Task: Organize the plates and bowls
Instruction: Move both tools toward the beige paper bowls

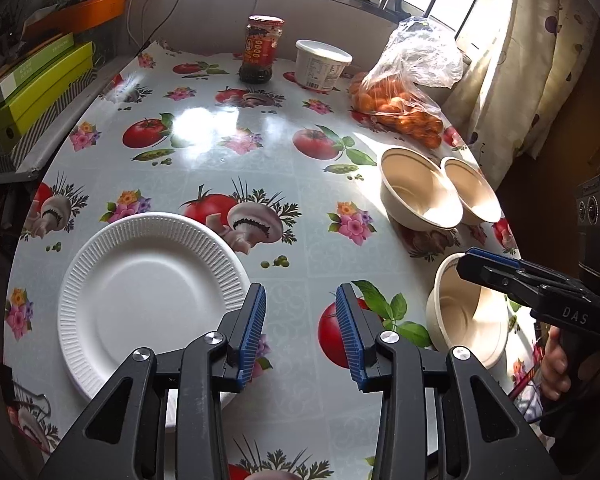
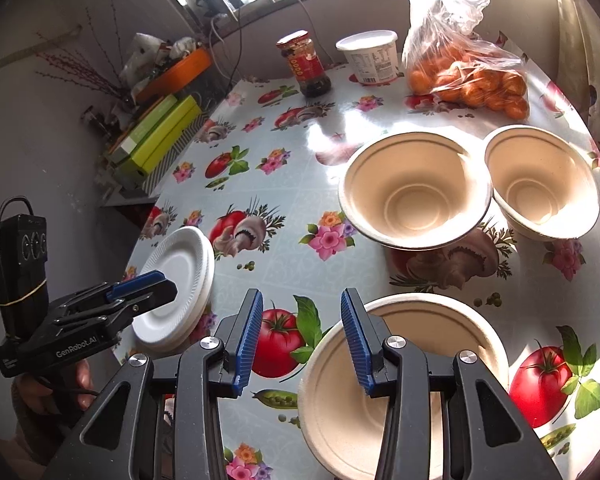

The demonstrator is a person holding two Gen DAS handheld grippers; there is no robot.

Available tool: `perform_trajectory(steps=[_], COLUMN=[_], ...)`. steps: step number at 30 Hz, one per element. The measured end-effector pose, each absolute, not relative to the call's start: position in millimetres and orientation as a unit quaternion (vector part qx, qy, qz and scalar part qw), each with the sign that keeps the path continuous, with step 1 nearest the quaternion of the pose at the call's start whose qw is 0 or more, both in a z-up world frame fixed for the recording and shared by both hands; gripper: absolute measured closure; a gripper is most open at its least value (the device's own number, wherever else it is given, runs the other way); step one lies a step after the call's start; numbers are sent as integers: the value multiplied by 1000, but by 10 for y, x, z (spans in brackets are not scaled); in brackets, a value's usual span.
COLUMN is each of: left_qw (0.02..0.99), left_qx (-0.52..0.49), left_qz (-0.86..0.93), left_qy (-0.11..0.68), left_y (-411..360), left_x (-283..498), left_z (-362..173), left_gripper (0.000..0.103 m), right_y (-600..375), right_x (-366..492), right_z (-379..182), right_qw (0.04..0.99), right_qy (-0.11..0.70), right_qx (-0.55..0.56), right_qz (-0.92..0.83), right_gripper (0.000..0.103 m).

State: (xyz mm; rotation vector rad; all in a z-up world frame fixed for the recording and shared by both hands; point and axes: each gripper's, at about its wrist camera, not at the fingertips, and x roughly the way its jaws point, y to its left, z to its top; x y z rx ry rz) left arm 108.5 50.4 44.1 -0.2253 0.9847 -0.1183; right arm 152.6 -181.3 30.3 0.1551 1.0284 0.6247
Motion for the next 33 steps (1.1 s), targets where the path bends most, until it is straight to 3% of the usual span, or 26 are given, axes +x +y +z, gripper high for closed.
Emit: perform_trajectory(steps=[8,33], left_qw=[883,876], left_qx=[-49,8], left_qz=[-55,-134], left_qy=[464,463], left_y=[163,-396], left_x=[1211,2011], left_z=[488,499], left_gripper=[65,65], right_y=[-2070,-2665], right_x=[1574,2080], right_z=[366,363], right_qw=[838,864], right_qy=[470,458], right_qx=[81,111], right_qz=[265,178], right_gripper=[63,62])
